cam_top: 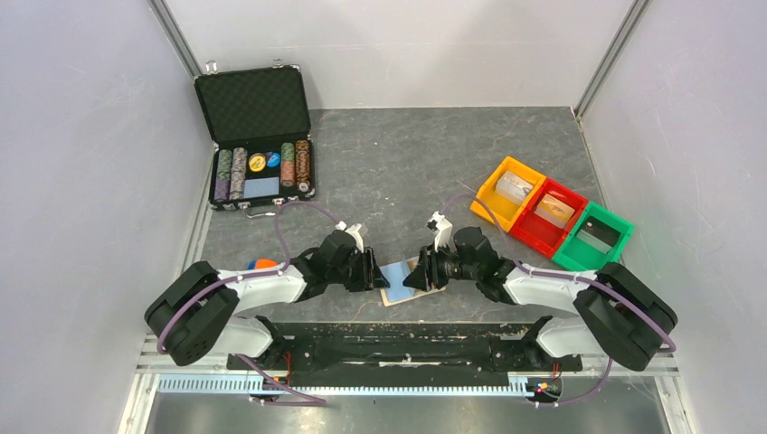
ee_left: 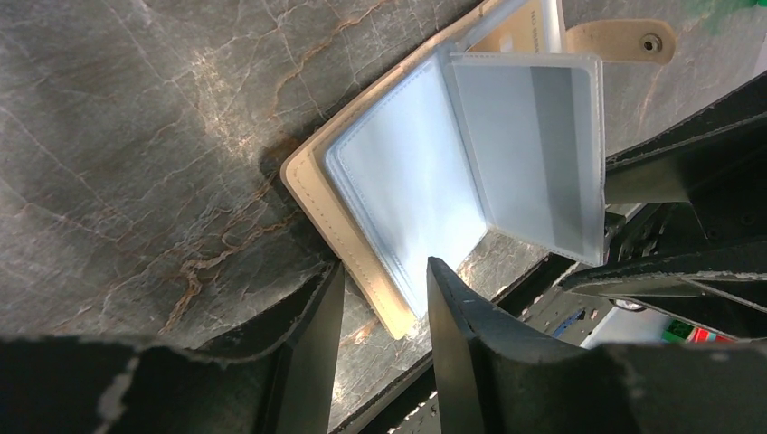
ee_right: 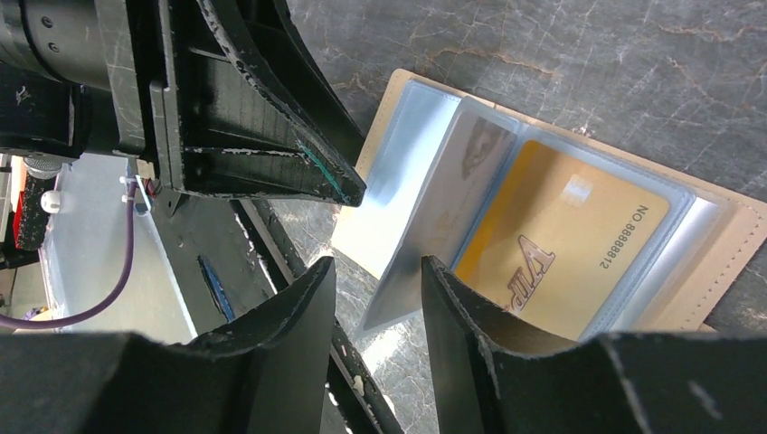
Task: Take the credit cards out of the card holder
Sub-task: Remove the credit card from the card holder.
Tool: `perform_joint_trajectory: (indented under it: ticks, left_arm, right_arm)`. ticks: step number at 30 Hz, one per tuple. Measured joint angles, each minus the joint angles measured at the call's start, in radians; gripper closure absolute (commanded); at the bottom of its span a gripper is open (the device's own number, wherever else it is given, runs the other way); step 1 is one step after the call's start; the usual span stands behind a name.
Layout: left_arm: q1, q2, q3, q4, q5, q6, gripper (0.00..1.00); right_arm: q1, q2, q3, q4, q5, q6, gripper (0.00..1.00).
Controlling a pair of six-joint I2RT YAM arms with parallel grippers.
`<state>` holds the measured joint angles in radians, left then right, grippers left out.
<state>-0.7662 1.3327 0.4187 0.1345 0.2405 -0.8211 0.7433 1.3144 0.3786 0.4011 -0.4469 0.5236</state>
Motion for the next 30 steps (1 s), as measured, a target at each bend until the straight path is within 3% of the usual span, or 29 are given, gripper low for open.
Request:
perform_joint_trajectory:
  ticks: [6, 17, 26, 30]
  left_arm:
    - [-0.001, -0.009, 0.000, -0.006, -0.002, 0.000, 0.48]
    - [-0.002, -0.160, -0.001, -0.086, -0.083, -0.001, 0.41]
    - [-0.002, -0.177, -0.001, -0.103, -0.088, -0.001, 0.63]
    - [-0.002, -0.137, 0.001, -0.101, -0.072, -0.002, 0.66]
  right_arm:
    - [0.018, 0.028, 0.001, 0.005, -0.001, 0.010, 0.53]
    - [0.051, 0.037, 0.014, 0.014, -0.005, 0.023, 0.53]
    - [0.051, 0.020, 0.039, -0.035, 0.089, 0.022, 0.63]
    - [0.051, 0.021, 0.070, -0.061, 0.135, 0.023, 0.66]
